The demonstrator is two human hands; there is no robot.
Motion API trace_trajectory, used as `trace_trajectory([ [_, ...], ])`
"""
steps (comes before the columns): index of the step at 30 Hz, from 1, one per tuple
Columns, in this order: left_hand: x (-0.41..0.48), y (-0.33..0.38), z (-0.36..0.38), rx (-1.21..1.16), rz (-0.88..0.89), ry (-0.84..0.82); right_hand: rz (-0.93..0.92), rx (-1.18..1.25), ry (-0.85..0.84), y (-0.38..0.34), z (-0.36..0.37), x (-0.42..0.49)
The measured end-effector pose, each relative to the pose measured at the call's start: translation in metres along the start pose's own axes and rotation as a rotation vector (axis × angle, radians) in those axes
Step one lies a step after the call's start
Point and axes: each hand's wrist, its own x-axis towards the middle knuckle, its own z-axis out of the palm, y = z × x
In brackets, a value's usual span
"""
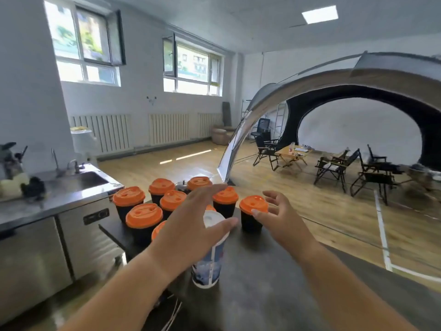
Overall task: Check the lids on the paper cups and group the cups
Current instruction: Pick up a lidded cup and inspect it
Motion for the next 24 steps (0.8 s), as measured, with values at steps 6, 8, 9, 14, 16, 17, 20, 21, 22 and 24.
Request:
trace_trajectory([
  [6,0.013,-0.026,0.024,0.296,0.026,-0.129,0.016,-0.253,0.01,0.012,0.021,0.043],
  [8,0.013,-0.033,0.031,0.387,0.04,-0.125,0.035,-0.377,-0.015,0.019,0.028,0.058],
  [9,0.013,-0.035,0.032,0.399,0.056,-0.107,0.056,-0.422,-0.032,0.022,0.031,0.065],
  [14,0.014,-0.039,0.035,0.375,0.106,-0.044,0.195,-0.44,-0.071,0.037,0.044,0.088],
  [16,0.014,-0.04,0.036,0.368,0.111,-0.036,0.195,-0.406,-0.06,0.043,0.046,0.09],
  [17,0.014,-0.04,0.037,0.364,0.111,-0.034,0.183,-0.408,-0.05,0.046,0.046,0.088],
  [20,0.014,-0.04,0.04,0.355,0.106,-0.042,0.167,-0.405,-0.028,0.05,0.042,0.082],
  [21,0.014,-0.04,0.04,0.352,0.104,-0.045,0.168,-0.393,-0.025,0.051,0.039,0.079],
  [22,0.013,-0.039,0.04,0.35,0.1,-0.046,0.169,-0.381,-0.023,0.051,0.035,0.075],
  [24,0.015,-0.035,0.041,0.349,0.091,-0.047,0.161,-0.373,-0.027,0.05,0.022,0.063],
])
